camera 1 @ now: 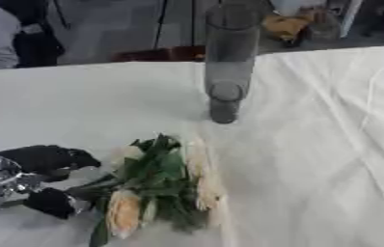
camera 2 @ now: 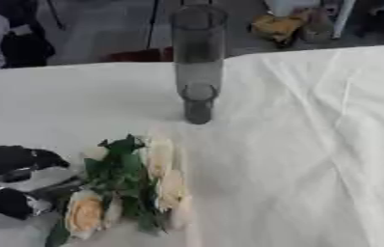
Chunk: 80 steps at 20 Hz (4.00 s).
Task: Arrange flowers into the vase.
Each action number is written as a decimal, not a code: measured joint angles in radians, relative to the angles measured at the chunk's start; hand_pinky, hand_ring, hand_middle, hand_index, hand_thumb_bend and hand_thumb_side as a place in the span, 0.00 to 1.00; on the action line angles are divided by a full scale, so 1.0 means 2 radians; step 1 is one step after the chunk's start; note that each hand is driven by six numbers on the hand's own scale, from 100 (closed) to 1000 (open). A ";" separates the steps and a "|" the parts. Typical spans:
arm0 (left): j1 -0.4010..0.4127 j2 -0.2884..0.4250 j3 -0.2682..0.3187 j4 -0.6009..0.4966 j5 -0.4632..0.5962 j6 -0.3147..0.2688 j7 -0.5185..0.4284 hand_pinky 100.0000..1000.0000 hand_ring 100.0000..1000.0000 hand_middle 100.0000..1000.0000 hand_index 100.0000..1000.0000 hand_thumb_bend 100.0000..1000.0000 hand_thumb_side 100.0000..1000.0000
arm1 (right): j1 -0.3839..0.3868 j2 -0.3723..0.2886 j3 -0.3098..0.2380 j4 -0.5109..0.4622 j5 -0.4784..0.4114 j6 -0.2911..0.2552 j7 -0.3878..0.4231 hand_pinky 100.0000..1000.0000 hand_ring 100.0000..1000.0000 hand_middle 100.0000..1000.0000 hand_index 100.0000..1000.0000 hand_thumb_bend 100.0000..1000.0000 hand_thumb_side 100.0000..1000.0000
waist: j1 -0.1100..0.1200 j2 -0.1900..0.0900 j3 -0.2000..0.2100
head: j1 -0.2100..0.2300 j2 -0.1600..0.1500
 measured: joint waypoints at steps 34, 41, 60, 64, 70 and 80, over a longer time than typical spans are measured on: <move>-0.019 -0.022 -0.024 0.039 -0.075 -0.043 0.008 0.74 0.79 0.80 0.87 0.18 0.69 | -0.004 0.004 0.005 0.000 -0.009 -0.005 0.012 0.83 1.00 0.80 0.81 0.00 1.00 | -0.001 0.006 -0.007 | 0.010 -0.008; -0.023 -0.030 -0.026 0.051 -0.076 -0.040 0.026 0.51 0.54 0.66 0.79 0.15 0.70 | -0.004 0.004 0.005 0.000 -0.009 -0.005 0.012 0.83 1.00 0.80 0.80 0.00 1.00 | -0.001 0.006 -0.007 | 0.012 -0.009; -0.031 -0.061 -0.023 0.110 -0.069 -0.017 0.099 0.18 0.29 0.42 0.61 0.00 0.64 | -0.004 0.006 0.005 0.000 -0.013 -0.007 0.011 0.83 1.00 0.79 0.80 0.00 1.00 | -0.003 0.007 -0.010 | 0.017 -0.013; -0.033 -0.067 -0.022 0.127 -0.070 -0.014 0.111 0.08 0.18 0.36 0.58 0.00 0.63 | -0.004 0.008 0.005 0.000 -0.013 -0.007 0.011 0.83 1.00 0.79 0.80 0.00 1.00 | -0.004 0.007 -0.011 | 0.017 -0.013; -0.033 -0.071 -0.021 0.145 -0.069 -0.017 0.116 0.00 0.00 0.21 0.43 0.00 0.62 | -0.005 0.009 0.005 0.000 -0.013 -0.007 0.011 0.83 1.00 0.79 0.80 0.00 1.00 | -0.004 0.008 -0.012 | 0.018 -0.013; -0.031 -0.074 -0.016 0.157 -0.035 -0.020 0.170 0.00 0.00 0.00 0.09 0.00 0.70 | -0.005 0.009 0.005 0.000 -0.013 -0.004 0.009 0.83 1.00 0.78 0.80 0.00 1.00 | -0.005 0.010 -0.012 | 0.018 -0.017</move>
